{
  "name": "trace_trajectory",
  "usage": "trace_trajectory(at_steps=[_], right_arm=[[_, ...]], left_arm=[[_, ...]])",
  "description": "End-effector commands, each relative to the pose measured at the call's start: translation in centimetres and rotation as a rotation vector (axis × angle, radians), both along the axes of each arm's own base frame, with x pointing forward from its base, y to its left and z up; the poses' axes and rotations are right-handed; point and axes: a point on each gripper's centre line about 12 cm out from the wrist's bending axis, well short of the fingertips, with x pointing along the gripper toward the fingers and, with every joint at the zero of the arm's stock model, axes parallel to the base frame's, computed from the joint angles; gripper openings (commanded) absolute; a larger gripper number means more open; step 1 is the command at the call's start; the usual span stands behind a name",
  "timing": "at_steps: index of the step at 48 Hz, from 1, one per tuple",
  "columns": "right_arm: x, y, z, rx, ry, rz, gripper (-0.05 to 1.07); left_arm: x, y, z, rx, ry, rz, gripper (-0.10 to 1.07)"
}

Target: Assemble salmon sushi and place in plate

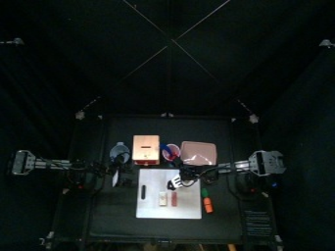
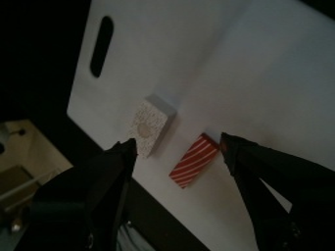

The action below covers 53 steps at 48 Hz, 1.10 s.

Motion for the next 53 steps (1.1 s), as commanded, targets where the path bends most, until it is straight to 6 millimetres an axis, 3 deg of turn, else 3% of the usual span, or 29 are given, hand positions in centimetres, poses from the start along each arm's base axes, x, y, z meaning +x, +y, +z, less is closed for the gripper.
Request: trace_trajectory(at_steps=[1, 16, 28, 40, 53], right_arm=[[0.5, 1.3, 1.3, -0.027, -0.010, 0.003, 0.98], [1.1, 4.5, -0.2, -0.061, 0.126, -0.150, 0.98], [2.0, 4.8, -1.3, -0.088, 0.206, -0.196, 0.94], [1.9, 5.3, -2.3, -0.080, 0.252, -0.206, 0.82], [2.6, 5.8, -3.0, -0.071, 0.242, -0.201, 0.82]], left_arm=[[0.3, 0.1, 0.5, 0.001, -0.013, 0.002, 0.98], [0.3, 0.0, 0.4, -0.001, -0.011, 0.001, 0.98], [0.2, 0.0, 0.4, -0.001, -0.010, 0.001, 0.98], [0.0, 0.0, 0.0, -0.015, 0.000, 0.009, 0.98], [0.0, 0.1, 0.0, -0.017, 0.001, 0.011, 0.98]])
